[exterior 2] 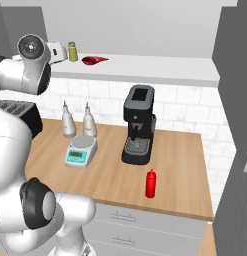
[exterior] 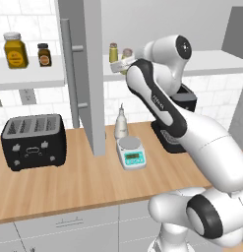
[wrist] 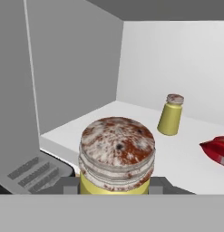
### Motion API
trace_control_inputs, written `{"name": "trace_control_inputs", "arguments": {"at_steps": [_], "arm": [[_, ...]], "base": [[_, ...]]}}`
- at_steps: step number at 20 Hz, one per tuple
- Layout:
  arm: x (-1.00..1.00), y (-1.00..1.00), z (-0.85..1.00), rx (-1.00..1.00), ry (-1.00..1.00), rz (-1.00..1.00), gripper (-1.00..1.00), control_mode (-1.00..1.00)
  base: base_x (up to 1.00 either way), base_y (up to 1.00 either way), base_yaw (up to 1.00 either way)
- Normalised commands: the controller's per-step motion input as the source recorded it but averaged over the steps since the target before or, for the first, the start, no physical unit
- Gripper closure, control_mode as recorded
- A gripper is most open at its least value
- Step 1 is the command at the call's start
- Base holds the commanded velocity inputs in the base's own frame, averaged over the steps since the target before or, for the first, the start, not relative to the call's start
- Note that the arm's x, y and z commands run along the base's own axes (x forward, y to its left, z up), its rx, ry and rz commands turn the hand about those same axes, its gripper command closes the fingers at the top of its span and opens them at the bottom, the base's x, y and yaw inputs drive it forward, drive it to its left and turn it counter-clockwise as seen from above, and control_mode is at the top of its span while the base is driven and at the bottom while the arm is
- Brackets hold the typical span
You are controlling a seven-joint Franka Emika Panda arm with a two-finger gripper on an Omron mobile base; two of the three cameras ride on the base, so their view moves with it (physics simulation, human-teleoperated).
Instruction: Put the shaker and condiment bottle from the counter next to their counterparts in the cabinet.
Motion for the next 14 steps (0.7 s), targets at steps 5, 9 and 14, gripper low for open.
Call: {"name": "trace_control_inputs", "arguments": {"at_steps": [5, 9, 14], "arm": [[0.22, 0.00, -0.22, 0.00, 0.00, 0.00, 1.00, -1.00], [0.25, 0.01, -0.06, 0.00, 0.00, 0.00, 1.00, -1.00], [0.32, 0.08, -0.06, 0.00, 0.00, 0.00, 1.00, -1.00]], "base": [[0.00, 0.00, 0.00], [0.00, 0.00, 0.00], [0.00, 0.00, 0.00]]}}
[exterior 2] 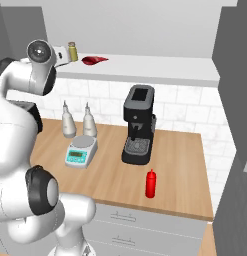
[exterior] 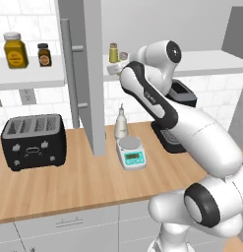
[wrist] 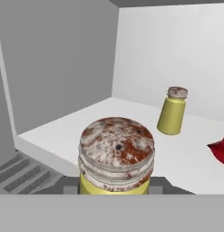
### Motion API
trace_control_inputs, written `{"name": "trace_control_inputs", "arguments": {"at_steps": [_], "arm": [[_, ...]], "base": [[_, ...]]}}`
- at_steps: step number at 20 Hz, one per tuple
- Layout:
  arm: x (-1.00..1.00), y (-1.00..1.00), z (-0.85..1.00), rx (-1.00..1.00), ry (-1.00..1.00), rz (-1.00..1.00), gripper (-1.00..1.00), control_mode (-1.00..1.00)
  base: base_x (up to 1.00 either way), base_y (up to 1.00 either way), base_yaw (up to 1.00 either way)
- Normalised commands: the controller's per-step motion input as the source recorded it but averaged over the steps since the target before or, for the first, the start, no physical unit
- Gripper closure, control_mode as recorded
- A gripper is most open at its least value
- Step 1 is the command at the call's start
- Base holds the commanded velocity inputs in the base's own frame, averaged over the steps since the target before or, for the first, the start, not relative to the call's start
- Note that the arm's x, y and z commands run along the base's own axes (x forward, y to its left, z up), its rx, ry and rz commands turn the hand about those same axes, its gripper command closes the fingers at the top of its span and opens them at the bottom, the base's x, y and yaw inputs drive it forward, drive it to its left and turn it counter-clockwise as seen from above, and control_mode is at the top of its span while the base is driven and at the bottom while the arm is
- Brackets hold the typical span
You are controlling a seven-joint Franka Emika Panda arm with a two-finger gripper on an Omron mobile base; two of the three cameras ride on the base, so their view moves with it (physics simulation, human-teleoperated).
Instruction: Put the shaker and condiment bottle from the counter next to their counterparts in the cabinet.
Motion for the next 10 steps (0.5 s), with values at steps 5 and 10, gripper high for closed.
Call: {"name": "trace_control_inputs", "arguments": {"at_steps": [5, 10], "arm": [[0.37, 0.16, -0.06, 0.00, 0.04, -0.01, 1.00, -1.00], [0.40, 0.13, -0.10, 0.00, 0.03, 0.00, 1.00, -1.00]], "base": [[0.00, 0.00, 0.00], [0.00, 0.00, 0.00]]}}
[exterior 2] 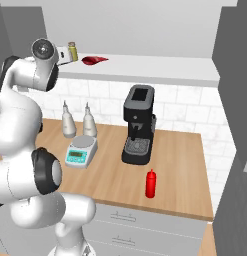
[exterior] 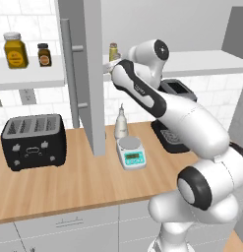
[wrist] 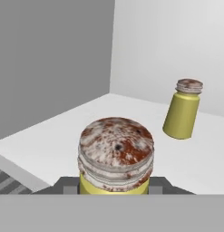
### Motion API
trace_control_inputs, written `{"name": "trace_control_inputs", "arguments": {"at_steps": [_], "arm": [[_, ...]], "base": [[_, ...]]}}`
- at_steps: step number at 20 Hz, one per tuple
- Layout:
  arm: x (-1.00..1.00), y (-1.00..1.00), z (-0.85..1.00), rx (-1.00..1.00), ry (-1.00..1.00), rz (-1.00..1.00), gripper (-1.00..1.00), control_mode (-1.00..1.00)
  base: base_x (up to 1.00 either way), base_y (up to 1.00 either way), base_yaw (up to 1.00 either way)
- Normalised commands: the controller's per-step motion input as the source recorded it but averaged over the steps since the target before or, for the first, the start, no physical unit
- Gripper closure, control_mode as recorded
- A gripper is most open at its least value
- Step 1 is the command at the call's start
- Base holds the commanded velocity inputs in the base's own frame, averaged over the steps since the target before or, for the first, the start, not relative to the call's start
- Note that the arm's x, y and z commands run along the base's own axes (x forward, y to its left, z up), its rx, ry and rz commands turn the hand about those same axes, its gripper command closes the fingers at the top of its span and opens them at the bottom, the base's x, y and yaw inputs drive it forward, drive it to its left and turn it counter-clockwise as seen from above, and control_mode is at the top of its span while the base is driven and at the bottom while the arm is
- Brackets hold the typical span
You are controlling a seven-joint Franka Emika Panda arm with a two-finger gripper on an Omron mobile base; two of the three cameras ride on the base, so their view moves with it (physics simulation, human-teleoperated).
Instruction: Put the shaker and condiment bottle from the counter next to their counterparts in the cabinet.
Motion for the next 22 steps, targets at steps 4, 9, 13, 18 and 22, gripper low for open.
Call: {"name": "trace_control_inputs", "arguments": {"at_steps": [4, 9, 13, 18, 22], "arm": [[0.36, 0.09, -0.11, 0.00, 0.01, -0.01, 1.00, -1.00], [0.29, 0.02, -0.09, 0.00, 0.00, 0.00, 1.00, -1.00], [0.21, 0.00, -0.11, 0.00, 0.00, -0.01, 1.00, -1.00], [0.18, 0.00, -0.14, 0.00, 0.00, -0.05, 1.00, -1.00], [0.20, 0.00, -0.15, 0.00, 0.00, -0.06, 1.00, -1.00]], "base": [[0.00, 0.00, 0.00], [0.00, 0.00, 0.00], [0.00, 0.00, 0.00], [0.00, 0.00, 0.00], [0.00, 0.00, 0.00]]}}
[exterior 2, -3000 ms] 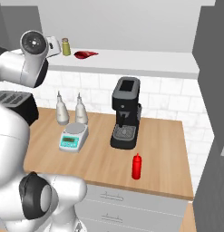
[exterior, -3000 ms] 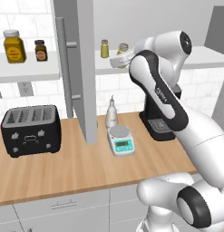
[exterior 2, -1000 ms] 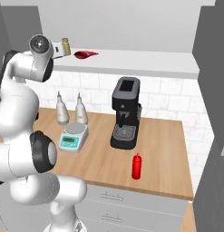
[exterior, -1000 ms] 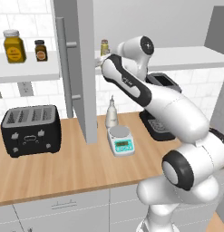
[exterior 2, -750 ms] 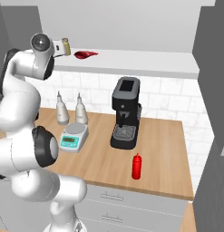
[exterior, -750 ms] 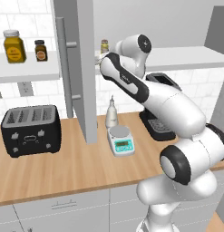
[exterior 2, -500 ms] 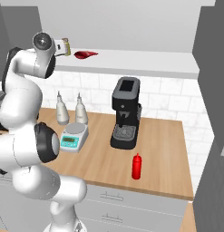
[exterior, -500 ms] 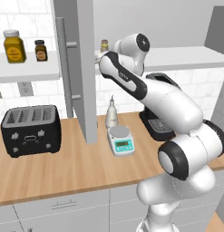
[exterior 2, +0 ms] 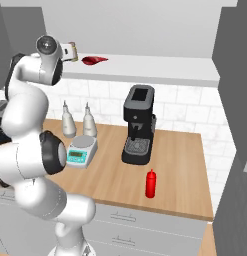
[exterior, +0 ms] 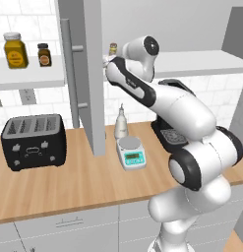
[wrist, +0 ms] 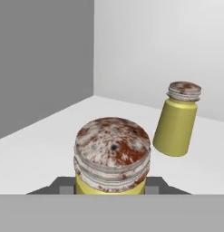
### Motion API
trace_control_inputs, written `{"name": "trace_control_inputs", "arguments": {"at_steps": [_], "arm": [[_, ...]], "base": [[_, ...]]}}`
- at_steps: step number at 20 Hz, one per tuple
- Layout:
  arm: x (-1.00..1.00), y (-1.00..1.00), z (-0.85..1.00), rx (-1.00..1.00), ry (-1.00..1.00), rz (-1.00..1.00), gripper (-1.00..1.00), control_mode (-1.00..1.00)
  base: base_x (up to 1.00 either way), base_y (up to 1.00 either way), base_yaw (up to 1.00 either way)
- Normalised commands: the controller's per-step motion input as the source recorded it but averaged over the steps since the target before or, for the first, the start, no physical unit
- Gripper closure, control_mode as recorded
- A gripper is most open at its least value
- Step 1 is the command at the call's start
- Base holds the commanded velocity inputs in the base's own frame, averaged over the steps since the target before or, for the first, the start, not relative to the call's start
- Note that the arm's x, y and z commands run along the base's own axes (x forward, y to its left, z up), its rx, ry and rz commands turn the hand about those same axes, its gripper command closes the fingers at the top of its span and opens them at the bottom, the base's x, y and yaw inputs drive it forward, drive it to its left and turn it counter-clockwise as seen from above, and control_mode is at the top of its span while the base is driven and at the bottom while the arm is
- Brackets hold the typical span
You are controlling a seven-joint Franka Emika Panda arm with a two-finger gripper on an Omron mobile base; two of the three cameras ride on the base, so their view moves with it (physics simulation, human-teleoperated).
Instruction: Put the shaker and condiment bottle from the counter next to their counterparts in the cabinet.
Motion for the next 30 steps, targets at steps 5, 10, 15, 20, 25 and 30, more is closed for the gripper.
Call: {"name": "trace_control_inputs", "arguments": {"at_steps": [5, 10, 15, 20, 25, 30], "arm": [[0.30, 0.00, -0.10, 0.00, 0.00, -0.05, 1.00, -1.00], [0.29, 0.00, -0.12, 0.00, 0.00, -0.04, 1.00, -1.00], [0.23, 0.00, -0.19, 0.00, 0.00, -0.02, 1.00, -1.00], [0.23, 0.00, -0.18, 0.02, 0.00, 0.00, 1.00, -1.00], [0.28, 0.00, -0.19, 0.01, 0.00, 0.00, -1.00, -1.00], [0.04, 0.00, -0.18, 0.00, 0.00, 0.00, -1.00, -1.00]], "base": [[0.00, 0.00, 0.00], [0.00, 0.00, 0.00], [0.00, 0.00, 0.00], [0.00, 0.00, 0.00], [0.00, 0.00, 0.00], [0.00, 0.00, 0.00]]}}
